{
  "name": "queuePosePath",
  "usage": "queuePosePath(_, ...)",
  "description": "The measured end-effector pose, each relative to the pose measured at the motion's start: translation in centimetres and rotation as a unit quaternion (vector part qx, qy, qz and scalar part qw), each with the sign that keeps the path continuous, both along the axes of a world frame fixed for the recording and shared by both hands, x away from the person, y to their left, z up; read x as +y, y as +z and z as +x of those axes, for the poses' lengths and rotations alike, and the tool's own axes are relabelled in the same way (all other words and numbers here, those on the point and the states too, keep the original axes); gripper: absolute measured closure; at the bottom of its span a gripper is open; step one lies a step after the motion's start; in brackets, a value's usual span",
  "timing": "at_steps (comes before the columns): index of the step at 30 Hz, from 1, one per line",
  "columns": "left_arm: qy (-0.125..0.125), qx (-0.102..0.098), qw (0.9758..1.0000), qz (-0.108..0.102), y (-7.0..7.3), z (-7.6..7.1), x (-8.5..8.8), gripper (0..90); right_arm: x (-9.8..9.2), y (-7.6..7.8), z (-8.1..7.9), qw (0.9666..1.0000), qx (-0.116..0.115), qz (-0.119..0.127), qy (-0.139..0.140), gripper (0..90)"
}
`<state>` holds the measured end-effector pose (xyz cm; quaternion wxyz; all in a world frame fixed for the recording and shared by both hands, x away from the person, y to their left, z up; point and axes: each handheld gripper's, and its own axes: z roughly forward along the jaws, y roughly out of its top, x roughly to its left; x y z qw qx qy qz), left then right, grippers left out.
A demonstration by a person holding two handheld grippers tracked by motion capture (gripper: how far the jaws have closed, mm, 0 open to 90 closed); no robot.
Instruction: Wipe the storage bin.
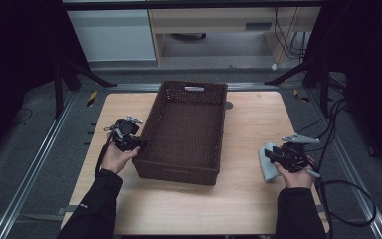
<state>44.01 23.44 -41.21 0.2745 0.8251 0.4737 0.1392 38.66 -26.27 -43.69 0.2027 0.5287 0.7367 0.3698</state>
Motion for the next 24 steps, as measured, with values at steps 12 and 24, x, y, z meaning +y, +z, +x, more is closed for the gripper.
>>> queuePosePath(12, 0.000, 0.003, 1.0000, 0.002, 0.1, -0.2, -0.2, 78.7, 3.8, 2.3, 1.4, 0.9979, -0.012, 0.028, 0.057, 62.5)
queuePosePath(24, -0.001, 0.005, 1.0000, -0.008, 0.0, -0.2, -0.2, 78.8, 8.5, 3.4, 3.9, 0.9925, -0.017, 0.047, 0.111, 61.8)
